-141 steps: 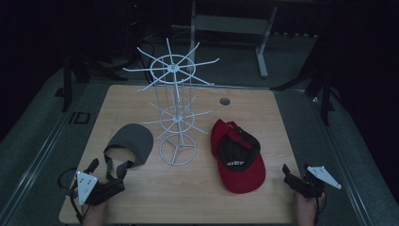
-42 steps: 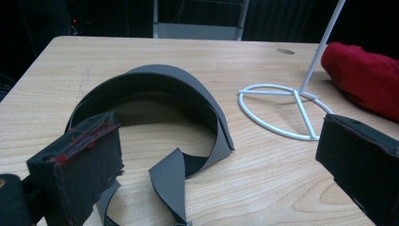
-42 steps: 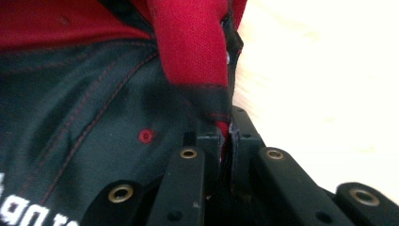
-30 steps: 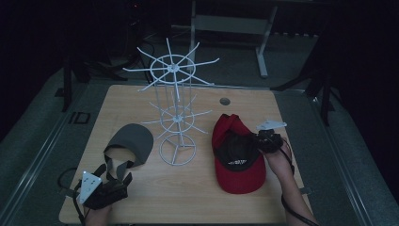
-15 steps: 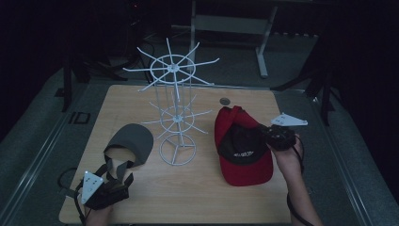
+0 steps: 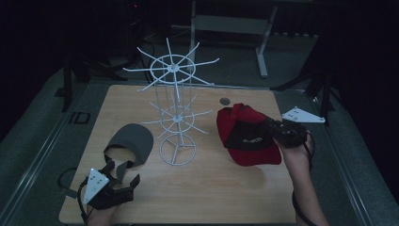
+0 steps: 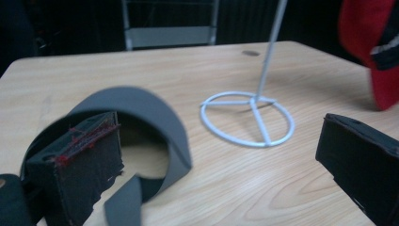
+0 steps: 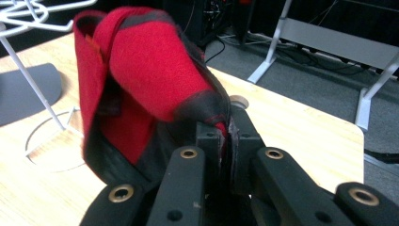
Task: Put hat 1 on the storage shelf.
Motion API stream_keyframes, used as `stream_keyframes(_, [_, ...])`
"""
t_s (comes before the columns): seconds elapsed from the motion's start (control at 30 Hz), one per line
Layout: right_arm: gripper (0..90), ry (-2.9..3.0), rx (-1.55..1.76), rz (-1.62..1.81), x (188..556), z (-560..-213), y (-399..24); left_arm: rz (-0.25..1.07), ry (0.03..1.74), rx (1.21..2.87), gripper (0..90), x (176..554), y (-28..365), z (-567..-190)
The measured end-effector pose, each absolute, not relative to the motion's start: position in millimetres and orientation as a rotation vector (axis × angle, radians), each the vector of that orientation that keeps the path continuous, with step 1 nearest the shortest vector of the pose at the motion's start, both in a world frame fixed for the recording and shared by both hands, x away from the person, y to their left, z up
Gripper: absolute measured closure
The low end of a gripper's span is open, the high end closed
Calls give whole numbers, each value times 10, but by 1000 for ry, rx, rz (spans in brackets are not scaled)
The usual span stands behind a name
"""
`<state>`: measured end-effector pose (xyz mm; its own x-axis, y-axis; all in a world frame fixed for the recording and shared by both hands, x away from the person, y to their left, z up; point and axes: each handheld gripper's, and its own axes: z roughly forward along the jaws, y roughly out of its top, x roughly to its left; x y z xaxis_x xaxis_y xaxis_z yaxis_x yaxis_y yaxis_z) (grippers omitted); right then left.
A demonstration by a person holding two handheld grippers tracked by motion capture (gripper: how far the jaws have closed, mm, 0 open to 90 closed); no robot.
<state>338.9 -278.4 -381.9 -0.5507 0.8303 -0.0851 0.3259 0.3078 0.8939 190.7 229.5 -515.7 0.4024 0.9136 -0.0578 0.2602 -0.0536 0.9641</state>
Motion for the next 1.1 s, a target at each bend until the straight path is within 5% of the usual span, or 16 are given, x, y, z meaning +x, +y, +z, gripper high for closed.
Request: stream_keyframes(1.1, [856, 1943, 934, 1380, 2861, -3246, -2853, 610, 641, 1637, 13, 1945, 1401, -3757])
